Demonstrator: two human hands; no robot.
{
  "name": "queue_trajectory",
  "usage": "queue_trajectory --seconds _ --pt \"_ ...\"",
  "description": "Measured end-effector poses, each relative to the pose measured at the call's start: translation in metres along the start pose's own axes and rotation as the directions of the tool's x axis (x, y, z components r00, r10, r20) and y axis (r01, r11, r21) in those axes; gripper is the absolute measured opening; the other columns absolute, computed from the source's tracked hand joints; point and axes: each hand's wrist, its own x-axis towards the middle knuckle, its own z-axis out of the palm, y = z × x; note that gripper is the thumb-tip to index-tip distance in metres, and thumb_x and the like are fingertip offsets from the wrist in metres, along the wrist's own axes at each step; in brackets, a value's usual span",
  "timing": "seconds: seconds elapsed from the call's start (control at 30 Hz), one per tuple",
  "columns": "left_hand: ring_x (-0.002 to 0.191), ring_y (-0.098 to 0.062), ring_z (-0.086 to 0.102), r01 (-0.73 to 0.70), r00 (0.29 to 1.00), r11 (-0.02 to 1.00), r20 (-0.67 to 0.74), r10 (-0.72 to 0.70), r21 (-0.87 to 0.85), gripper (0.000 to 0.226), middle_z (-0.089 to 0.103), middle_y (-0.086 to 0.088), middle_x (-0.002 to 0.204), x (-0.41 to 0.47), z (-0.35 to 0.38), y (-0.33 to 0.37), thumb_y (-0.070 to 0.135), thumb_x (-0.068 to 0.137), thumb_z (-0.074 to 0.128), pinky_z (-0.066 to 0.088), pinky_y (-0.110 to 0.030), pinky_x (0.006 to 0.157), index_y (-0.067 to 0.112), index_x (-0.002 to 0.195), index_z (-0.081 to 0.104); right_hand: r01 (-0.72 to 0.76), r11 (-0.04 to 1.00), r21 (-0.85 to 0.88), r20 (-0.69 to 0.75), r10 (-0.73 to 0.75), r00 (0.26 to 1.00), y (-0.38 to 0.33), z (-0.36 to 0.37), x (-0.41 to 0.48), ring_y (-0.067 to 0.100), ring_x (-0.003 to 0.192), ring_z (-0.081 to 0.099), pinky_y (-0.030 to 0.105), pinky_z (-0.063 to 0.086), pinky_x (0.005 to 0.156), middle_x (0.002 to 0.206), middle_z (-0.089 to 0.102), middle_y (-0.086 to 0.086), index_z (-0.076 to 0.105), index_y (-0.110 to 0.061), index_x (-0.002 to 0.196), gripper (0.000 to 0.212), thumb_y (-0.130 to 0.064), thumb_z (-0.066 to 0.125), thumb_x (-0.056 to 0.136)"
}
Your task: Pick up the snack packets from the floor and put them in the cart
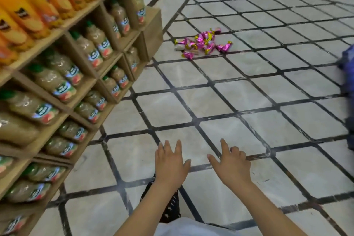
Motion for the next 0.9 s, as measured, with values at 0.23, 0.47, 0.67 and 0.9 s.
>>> queue_trajectory --seconds 0.23,0.47,0.67,0.9 --pt "0.150 -0.036 0.001 -0.062 0.998 0.997 0.014 0.062 0.039 0.071 0.005 -0.019 0.163 0.105 -0.081 -0.017 0.054 0.102 0.033 0.005 -0.045 0.123 0.022 0.158 0.004 -0.059 0.996 0.060 0.004 0.059 0.998 -0.071 -0.048 0.088 0.031 0.135 0.030 0.045 0.033 0.106 0.151 0.032 0.011 0.008 -0.027 0.155 0.076 -0.066 0.032 0.094" --pt "0.150 -0.038 0.001 -0.093 0.995 0.990 -0.010 0.095 0.108 0.071 0.004 -0.019 0.163 0.212 -0.159 -0.031 0.054 0.102 0.032 0.006 -0.045 0.122 0.022 0.158 0.000 -0.073 0.982 0.171 -0.058 0.084 0.995 -0.134 -0.094 0.177 0.031 0.135 0.030 0.046 0.033 0.104 0.148 0.035 0.011 0.008 -0.027 0.155 0.075 -0.064 0.035 0.094" --pt "0.150 -0.037 0.001 -0.108 0.994 0.992 0.040 0.106 0.066 0.073 0.004 -0.019 0.163 0.289 -0.188 -0.014 0.055 0.102 0.032 0.005 -0.044 0.123 0.022 0.158 0.001 -0.170 0.969 0.181 -0.025 0.178 0.984 -0.132 -0.124 0.241 0.030 0.133 0.031 0.043 0.033 0.104 0.148 0.035 0.009 0.005 -0.028 0.155 0.076 -0.065 0.032 0.094" --pt "0.150 -0.036 0.006 -0.108 0.994 0.992 0.008 0.107 0.062 0.073 0.008 -0.018 0.163 0.416 -0.226 0.050 0.055 0.101 0.034 0.009 -0.044 0.123 0.022 0.158 0.004 -0.229 0.949 0.214 0.023 0.230 0.973 -0.109 -0.178 0.375 0.034 0.139 0.026 0.046 0.030 0.109 0.152 0.031 0.014 0.007 -0.026 0.156 0.077 -0.064 0.034 0.095"
